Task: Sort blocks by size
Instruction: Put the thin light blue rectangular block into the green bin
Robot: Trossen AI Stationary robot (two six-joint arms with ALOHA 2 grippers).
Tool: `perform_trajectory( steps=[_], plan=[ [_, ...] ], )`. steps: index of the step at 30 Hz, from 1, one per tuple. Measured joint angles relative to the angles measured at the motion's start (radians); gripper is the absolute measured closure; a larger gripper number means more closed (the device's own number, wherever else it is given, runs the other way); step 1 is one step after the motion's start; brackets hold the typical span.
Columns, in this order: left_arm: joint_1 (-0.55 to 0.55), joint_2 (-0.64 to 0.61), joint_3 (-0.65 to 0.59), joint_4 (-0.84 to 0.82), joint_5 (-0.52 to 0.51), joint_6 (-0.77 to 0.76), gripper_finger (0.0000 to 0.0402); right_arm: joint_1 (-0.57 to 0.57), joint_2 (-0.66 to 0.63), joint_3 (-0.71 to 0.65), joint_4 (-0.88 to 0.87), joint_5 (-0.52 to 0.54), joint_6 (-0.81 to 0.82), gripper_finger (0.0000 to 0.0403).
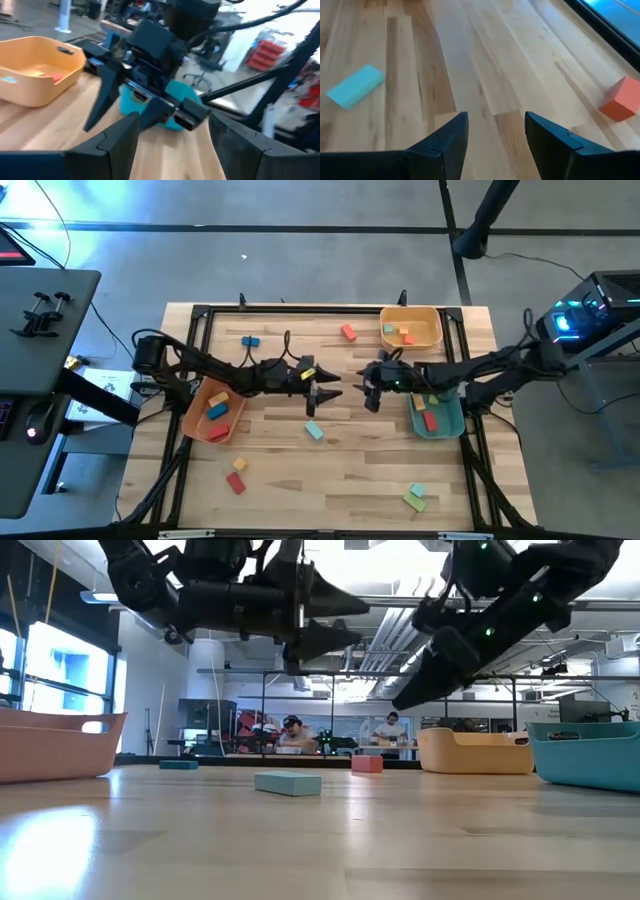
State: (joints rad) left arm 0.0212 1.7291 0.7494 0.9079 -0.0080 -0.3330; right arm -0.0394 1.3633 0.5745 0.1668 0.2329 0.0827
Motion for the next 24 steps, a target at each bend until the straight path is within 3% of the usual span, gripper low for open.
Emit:
perform_trajectory(
  steps=[5,14,18,24],
  plan=[
    [0.026,-0.014,0.000,-0.096,-0.033,0.044,0.0174,-0.023,0.082,0.000,0.080,0.001,-0.003,0.0212],
    [0.201,-0.013,0.000,-0.140,0.061,0.029,0.0174,-0.125,0.138,0.000,0.069,-0.003,0.015,0.0208],
    [0.290,-0.013,0.000,-0.099,0.106,0.061,0.0174,-0.168,0.138,0.000,0.074,-0.005,0.042,0.0180],
    [0.369,-0.013,0.000,-0.088,0.090,0.197,0.0174,-0.230,0.138,0.000,0.105,-0.010,-0.017,0.0131]
  ],
)
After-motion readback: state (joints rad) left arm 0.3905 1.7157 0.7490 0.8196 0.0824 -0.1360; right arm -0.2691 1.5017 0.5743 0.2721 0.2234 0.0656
